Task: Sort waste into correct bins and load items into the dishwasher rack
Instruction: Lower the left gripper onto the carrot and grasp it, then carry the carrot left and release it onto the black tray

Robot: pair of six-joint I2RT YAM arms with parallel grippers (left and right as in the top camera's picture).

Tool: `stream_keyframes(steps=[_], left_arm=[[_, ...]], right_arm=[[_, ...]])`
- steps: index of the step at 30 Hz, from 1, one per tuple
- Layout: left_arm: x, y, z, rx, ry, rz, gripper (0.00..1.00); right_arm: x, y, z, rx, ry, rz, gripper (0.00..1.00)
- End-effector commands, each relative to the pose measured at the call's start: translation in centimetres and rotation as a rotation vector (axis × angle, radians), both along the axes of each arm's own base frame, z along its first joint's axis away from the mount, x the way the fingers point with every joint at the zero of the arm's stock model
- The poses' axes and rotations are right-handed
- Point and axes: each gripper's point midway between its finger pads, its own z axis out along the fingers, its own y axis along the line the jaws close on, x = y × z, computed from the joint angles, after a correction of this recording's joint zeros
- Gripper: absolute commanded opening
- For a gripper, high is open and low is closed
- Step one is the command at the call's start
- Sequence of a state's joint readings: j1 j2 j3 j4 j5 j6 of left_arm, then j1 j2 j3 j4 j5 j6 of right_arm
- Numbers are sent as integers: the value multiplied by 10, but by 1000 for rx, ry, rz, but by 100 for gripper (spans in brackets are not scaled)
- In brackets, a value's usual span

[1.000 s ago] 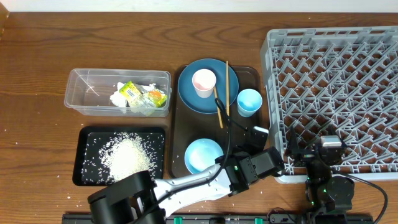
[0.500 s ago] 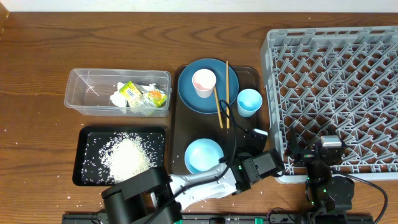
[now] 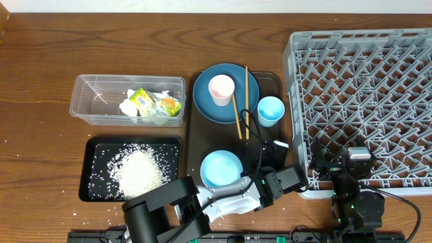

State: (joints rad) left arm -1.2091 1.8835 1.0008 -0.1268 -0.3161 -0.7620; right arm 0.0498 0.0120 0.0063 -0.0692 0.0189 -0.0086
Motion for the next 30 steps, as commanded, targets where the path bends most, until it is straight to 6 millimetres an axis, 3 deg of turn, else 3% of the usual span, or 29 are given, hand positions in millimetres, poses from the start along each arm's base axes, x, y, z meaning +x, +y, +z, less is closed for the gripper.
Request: stream_keyframes(steps=[1, 13, 21, 30], left_arm=[[6, 6, -3, 29, -31, 19, 40], [14, 6, 3, 29, -84, 38, 41], [13, 9, -12, 58, -70, 36, 41], [13, 9, -8, 54, -72, 35, 30]], right_arm=[[0, -2, 0, -4, -1, -9, 99], [0, -2, 0, -4, -1, -9, 99], [0, -2, 0, -4, -1, -9, 99], [0, -2, 0, -4, -1, -9, 99]])
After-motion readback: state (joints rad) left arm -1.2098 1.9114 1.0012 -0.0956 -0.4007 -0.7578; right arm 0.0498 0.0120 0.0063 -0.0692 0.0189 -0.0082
